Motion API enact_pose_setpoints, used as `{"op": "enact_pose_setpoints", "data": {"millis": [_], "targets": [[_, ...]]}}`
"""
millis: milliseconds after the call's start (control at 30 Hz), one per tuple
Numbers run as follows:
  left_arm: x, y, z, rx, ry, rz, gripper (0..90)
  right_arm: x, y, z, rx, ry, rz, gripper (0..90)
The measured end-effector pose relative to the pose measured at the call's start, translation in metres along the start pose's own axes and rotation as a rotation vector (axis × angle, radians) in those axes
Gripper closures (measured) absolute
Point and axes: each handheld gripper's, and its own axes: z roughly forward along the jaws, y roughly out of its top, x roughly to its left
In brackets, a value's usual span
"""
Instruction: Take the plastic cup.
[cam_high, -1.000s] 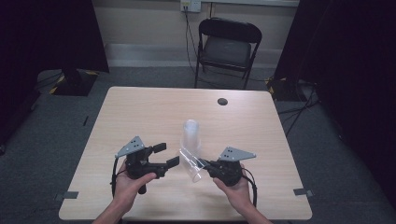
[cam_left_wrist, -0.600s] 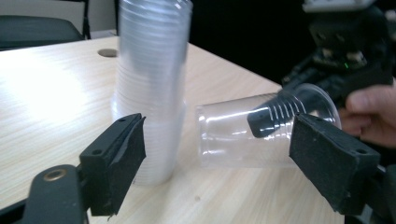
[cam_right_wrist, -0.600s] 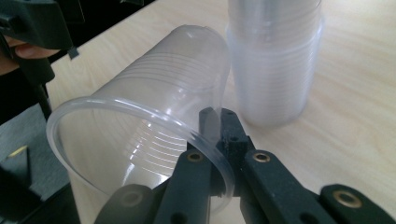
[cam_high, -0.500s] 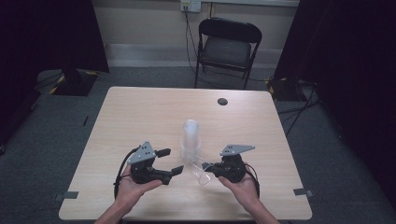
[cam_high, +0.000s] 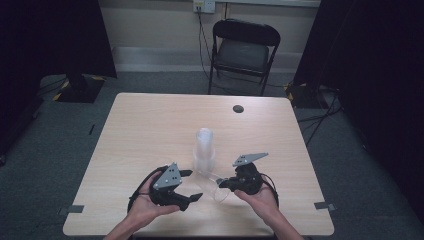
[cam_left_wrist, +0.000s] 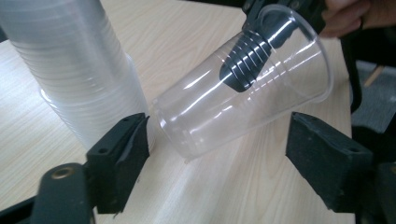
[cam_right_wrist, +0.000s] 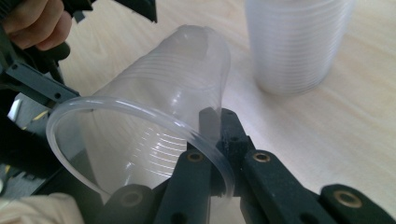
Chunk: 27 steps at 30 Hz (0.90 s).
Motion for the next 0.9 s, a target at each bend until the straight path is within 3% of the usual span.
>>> {"op": "enact_pose_setpoints", "data": {"millis": [233, 433, 733, 867, 900], "targets": [[-0.006, -0.002, 0.006, 0.071, -0.001, 0.099, 18.0, 0.004, 0.007, 0.007, 0.08, 0.045, -0.01, 90.0], [-0.013, -0.003, 0.012, 0.111, 0.017, 0.19, 16.1, 0.007, 0.012, 0.011, 0.139, 0.039, -0.007, 90.0], [-0.013, -0.008, 0.018, 0.11, 0.01, 0.228, 17.0, 0.014, 0.027, 0.02, 0.244, 0.061, -0.004, 89.8], [-0.013, -0.011, 0.021, 0.102, 0.011, 0.22, 16.8, 0.016, 0.03, 0.026, 0.25, 0.073, -0.002, 89.1], [-0.013, -0.011, 0.021, 0.116, 0.01, 0.236, 17.0, 0.016, 0.031, 0.028, 0.249, 0.075, -0.002, 89.0]]}}
